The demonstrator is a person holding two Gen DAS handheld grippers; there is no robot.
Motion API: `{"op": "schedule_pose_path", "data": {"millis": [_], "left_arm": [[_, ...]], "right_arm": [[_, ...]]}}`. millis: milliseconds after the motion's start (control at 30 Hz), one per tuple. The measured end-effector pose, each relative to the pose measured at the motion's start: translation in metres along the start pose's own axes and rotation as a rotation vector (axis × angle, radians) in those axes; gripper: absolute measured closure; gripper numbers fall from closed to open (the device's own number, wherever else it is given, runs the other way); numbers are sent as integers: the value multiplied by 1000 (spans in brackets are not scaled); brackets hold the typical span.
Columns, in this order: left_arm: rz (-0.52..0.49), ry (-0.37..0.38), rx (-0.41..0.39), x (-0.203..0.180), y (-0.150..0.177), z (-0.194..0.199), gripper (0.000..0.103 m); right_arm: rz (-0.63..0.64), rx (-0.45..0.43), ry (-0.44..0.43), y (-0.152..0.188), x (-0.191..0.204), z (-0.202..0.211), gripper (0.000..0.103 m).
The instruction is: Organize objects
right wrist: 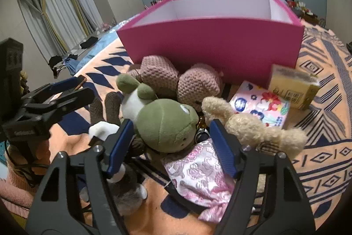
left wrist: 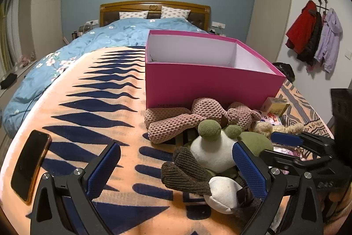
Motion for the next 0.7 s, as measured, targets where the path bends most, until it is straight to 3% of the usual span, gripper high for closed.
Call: {"op": "schedule_pose_path", "data": {"millis": [333, 700], "left_arm": [[-61, 34, -3, 8, 7, -2, 4], [-134, 132, 29, -9, 23, -2, 5]], "right_arm": [[-8, 43, -30, 3, 2, -19, 42], [-25, 38, -35, 4, -8, -6, 43]]}}
Point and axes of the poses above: each gripper's, at about its wrist camera, not at the fingertips, and z roughly against the way its jaws point, x to its left, y to its underside, the point moved 9 cm from there along -z, roughly the way its jaws point, and after that the axes turned 7 degrees about -y, right-handed, at the moved point
